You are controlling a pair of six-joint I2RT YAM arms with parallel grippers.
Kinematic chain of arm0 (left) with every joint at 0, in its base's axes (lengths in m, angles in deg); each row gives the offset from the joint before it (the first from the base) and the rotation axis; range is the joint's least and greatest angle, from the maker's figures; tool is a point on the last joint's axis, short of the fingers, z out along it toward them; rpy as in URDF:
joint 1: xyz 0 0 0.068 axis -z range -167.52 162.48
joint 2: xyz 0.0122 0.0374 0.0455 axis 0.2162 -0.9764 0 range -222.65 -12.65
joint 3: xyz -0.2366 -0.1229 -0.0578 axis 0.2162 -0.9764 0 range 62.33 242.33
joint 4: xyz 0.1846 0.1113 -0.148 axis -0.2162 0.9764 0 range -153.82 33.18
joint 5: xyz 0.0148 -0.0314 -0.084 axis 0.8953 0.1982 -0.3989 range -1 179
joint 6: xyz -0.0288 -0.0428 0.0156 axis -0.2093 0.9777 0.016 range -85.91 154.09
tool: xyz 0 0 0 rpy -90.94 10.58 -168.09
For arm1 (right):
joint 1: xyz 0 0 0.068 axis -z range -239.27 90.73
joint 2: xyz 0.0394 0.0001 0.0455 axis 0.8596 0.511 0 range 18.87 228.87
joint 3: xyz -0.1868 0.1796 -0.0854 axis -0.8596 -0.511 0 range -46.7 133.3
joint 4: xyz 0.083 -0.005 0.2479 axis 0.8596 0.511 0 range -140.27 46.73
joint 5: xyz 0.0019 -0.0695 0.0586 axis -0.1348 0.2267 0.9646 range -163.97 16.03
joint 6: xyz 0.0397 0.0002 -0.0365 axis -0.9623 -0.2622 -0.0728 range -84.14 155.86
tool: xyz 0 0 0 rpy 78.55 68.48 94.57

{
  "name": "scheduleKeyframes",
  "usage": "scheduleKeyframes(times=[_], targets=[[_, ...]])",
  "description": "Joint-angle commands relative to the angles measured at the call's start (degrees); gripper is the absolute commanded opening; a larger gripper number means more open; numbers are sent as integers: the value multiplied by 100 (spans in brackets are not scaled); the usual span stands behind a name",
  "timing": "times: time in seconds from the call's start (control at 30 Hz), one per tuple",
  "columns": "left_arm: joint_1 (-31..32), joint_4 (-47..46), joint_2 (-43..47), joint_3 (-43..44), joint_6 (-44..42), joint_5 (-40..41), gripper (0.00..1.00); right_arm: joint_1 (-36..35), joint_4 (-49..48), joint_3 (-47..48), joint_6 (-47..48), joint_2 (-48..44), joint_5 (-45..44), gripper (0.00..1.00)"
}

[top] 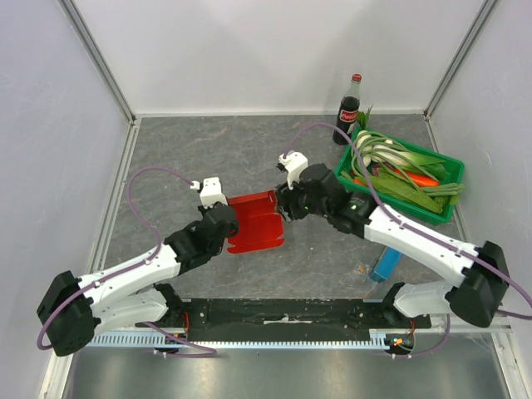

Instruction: Fold the paper box

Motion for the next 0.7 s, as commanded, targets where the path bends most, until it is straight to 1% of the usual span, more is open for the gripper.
scheduleKeyframes(times=[0.0, 0.03, 0.07, 0.17, 0.23, 0.37, 0.47, 0.53, 0.57, 0.6, 0.67], targets=[[23, -614, 172, -117, -410, -183, 2, 95, 1669, 715, 1307, -247, 46, 59], [23, -658, 225, -126, -558, -262, 2, 95, 2028, 839, 1516, -220, -194, 58], [14, -667, 260, -144, -612, -280, 2, 104, 2171, 1014, 1606, -194, -371, 57], [23, -711, 418, -266, -823, -394, 2, 95, 2243, 1129, 2062, -167, -531, 54], [23, -746, 506, -328, -990, -499, 2, 95, 2251, 1200, 2317, -80, -251, 52], [14, -728, 646, -399, -1148, -675, 2, 95, 1944, 1191, 2835, 184, 48, 52], [23, -737, 717, -451, -1201, -745, 2, 104, 1795, 1314, 2968, 368, 583, 51], [14, -764, 752, -452, -1280, -807, 2, 104, 1550, 1297, 2986, 404, 647, 50], [14, -764, 770, -452, -1307, -833, 2, 104, 1496, 1297, 2986, 474, 708, 49], [14, -772, 770, -452, -1350, -842, 2, 104, 1478, 1314, 2978, 518, 726, 45], [23, -764, 744, -452, -1394, -878, 2, 95, 1478, 1402, 2969, 650, 709, 41]])
